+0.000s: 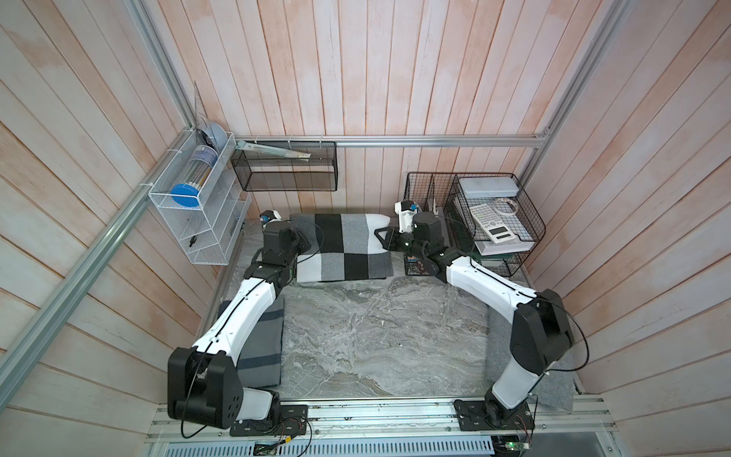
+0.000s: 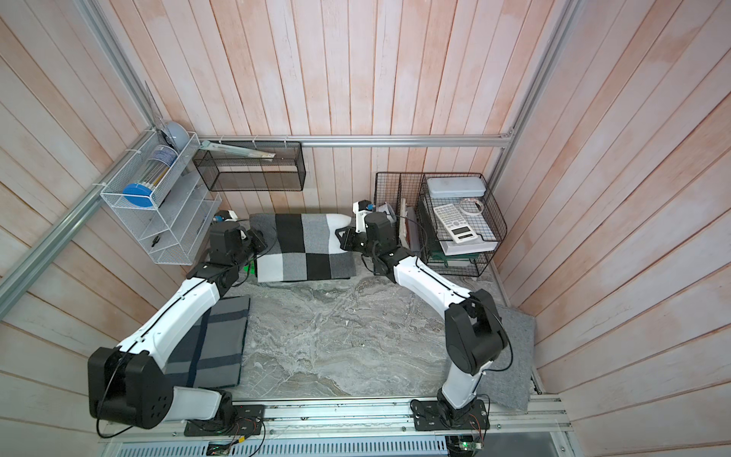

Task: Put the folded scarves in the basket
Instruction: Place the scarf in the basket.

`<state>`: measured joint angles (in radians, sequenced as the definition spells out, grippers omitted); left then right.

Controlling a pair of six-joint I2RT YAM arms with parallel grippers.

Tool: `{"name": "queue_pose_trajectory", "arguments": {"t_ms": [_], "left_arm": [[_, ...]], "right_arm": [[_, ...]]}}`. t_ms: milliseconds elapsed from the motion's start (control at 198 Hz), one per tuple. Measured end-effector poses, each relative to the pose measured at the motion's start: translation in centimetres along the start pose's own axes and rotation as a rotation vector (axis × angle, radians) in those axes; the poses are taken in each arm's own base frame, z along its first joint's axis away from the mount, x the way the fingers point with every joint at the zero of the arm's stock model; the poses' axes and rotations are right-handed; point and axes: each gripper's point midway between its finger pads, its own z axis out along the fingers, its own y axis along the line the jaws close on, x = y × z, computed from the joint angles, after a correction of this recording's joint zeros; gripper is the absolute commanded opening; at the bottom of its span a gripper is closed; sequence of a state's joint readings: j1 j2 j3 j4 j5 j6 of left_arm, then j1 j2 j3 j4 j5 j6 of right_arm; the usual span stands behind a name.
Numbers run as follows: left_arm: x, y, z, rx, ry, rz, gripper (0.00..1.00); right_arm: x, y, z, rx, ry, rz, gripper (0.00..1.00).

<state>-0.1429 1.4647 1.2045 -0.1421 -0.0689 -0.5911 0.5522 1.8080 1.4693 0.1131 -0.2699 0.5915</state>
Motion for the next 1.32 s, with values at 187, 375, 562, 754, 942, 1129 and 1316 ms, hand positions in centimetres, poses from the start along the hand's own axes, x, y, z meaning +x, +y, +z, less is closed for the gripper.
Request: {"name": "queue_pose_trajectory", "arguments": {"t_ms": [187, 375, 562, 754, 942, 1129, 1316], "left_arm": [[-1.7, 0.1, 2.8, -0.008, -0.005, 0.029, 0.0], [-1.2, 1.6, 4.9, -0.039, 0.021, 0.037, 0.0], [-0.5, 2.8, 5.9, -0.071, 0.041, 0.046, 0.0], [-1.5, 3.0, 7.6, -0.106, 0.039, 0.064, 0.0], [-0.9, 4.9, 9.3, -0.162, 0.061, 0.062, 0.0], [0.2, 6.7, 11.6, -0.21, 0.096, 0.056, 0.0], [0.6, 7.0, 13.2, -0.212, 0.109, 0.052, 0.38]], "right_arm": [[-2.5, -0.9, 3.0, -0.005, -0.017, -0.013, 0.0], [-2.6, -2.0, 5.5, 0.0, 0.009, -0.007, 0.0], [-1.2, -2.9, 6.5, 0.001, 0.052, 0.01, 0.0], [-1.0, -3.2, 7.4, 0.003, 0.061, 0.035, 0.0], [-1.0, -4.1, 9.9, 0.018, 0.078, 0.06, 0.0], [0.3, -6.0, 13.0, 0.06, 0.114, 0.077, 0.0], [1.1, -7.5, 14.2, 0.105, 0.138, 0.098, 0.04]]}}
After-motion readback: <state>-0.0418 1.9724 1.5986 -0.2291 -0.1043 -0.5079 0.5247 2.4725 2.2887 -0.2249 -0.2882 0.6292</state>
